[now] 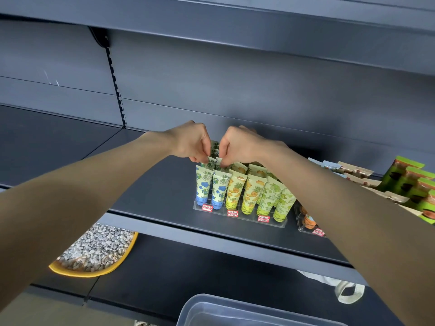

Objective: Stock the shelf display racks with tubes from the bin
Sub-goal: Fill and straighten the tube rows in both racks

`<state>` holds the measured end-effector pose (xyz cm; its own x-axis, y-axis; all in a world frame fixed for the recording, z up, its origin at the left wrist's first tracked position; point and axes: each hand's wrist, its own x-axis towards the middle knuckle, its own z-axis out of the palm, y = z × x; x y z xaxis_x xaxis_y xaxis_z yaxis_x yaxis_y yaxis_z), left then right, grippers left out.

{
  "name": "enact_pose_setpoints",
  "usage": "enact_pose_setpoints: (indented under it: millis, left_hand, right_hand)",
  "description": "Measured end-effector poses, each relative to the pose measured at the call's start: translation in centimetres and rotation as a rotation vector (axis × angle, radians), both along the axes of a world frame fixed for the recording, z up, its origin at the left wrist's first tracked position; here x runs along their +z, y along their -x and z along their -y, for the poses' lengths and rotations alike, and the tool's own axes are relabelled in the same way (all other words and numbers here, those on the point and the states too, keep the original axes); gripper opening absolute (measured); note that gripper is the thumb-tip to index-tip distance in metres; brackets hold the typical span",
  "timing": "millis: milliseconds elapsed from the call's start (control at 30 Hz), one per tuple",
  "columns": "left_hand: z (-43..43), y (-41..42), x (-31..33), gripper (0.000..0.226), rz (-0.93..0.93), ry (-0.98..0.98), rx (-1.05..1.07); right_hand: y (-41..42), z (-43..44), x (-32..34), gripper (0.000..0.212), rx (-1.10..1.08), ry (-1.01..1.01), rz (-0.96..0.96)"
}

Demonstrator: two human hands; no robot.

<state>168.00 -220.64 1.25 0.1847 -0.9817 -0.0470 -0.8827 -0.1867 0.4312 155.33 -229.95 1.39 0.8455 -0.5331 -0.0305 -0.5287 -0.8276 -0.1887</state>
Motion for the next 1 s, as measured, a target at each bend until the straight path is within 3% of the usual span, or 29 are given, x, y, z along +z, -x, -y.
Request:
enact_pose_setpoints:
  millis: [533, 800, 1000]
  left_hand:
    - [-2.6, 0.5, 2.8, 0.012, -0.041, 0.048, -0.015]
    - [-5.1, 1.1, -0.9, 0.038, -0.113, 0.004, 0.012]
    - [-5.2, 2.1, -2.5, 0.036, -0.1, 0.099, 0.054]
  right_hand:
    - [1.8, -2.7, 3.4, 0.011, 0.01, -0.097, 0.084]
    - [3.6, -4.6, 1.3, 0.028, 0.044, -0.066, 0.026]
    - [3.1, -4.1, -1.0, 0.026, 0.013, -0.016, 0.017]
